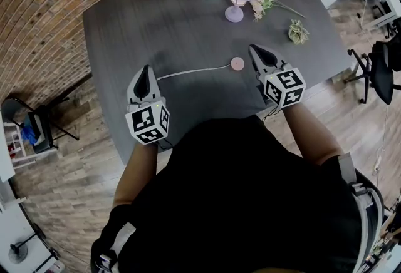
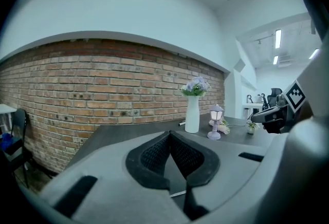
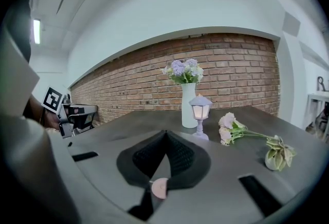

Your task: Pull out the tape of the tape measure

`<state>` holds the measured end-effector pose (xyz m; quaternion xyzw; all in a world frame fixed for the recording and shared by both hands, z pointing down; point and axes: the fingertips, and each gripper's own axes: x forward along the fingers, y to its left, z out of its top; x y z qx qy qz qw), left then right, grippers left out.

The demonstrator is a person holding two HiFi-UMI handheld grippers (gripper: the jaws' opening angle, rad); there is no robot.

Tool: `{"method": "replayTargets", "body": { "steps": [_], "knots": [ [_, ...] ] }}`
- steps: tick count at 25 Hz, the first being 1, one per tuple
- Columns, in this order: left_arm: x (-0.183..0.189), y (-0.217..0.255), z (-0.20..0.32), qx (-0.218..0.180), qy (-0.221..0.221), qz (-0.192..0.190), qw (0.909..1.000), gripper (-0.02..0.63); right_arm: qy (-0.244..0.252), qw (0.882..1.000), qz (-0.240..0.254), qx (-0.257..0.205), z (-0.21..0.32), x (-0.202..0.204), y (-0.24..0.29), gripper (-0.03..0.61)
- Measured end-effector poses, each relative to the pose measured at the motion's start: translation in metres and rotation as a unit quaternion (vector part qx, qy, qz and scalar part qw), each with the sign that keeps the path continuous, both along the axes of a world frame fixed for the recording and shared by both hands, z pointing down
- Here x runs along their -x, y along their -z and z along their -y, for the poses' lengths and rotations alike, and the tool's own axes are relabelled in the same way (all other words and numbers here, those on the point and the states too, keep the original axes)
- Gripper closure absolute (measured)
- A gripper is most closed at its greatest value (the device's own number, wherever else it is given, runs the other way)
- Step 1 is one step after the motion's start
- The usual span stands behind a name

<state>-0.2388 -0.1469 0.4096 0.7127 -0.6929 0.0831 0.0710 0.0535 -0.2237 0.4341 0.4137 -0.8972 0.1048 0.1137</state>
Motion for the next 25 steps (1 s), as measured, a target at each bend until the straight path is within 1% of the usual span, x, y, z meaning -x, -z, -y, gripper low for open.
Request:
{"method": "replayTargets", "body": {
  "steps": [17, 25],
  "knots": [
    [-0.004, -0.001, -0.002, 0.006, -0.011, 0.007, 0.9999, 0.604, -0.001, 1.000, -0.007, 0.005, -0.002, -0.007, -0.002, 0.583],
    [-0.003, -0.006, -0.004, 0.012, -0.011, 0.002, 0.9999, 0.604, -0.001, 1.000, -0.009, 0.014, -0.006, -0.008, -0.009, 0.583]
  ]
}}
